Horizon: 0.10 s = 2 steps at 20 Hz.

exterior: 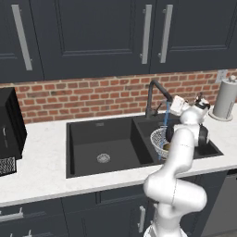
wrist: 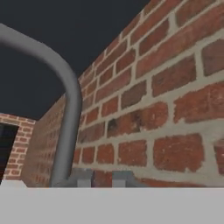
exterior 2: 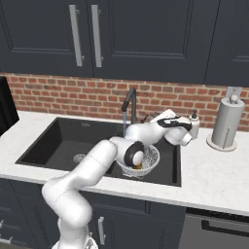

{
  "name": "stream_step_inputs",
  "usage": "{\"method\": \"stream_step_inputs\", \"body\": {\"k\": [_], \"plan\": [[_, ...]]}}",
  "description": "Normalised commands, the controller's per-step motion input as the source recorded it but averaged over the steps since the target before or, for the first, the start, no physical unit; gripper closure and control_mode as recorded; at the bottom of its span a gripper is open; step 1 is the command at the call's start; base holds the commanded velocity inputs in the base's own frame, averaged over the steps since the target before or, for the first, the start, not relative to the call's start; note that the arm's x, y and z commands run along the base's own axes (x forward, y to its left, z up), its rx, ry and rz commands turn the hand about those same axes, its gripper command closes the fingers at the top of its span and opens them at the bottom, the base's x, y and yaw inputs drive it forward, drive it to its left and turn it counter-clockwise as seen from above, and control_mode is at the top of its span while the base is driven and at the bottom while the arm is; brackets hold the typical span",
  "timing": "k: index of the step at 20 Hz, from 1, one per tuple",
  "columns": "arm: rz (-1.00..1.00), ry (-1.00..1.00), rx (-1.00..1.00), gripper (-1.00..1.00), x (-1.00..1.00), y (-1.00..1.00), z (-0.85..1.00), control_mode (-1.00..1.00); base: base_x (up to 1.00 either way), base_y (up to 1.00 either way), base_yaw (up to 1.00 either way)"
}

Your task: Put the colander in the sink, put the pear in the colander, and turn on the sink faucet and pour water over the colander.

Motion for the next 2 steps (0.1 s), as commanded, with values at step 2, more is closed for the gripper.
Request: {"method": "stream_step_inputs", "body": {"k": [2], "plan": [[-0.06, -0.07, 0.01, 1.00, -0.99, -0.32, 0.31, -1.00, 0.00, 0.00, 0.00]]}}
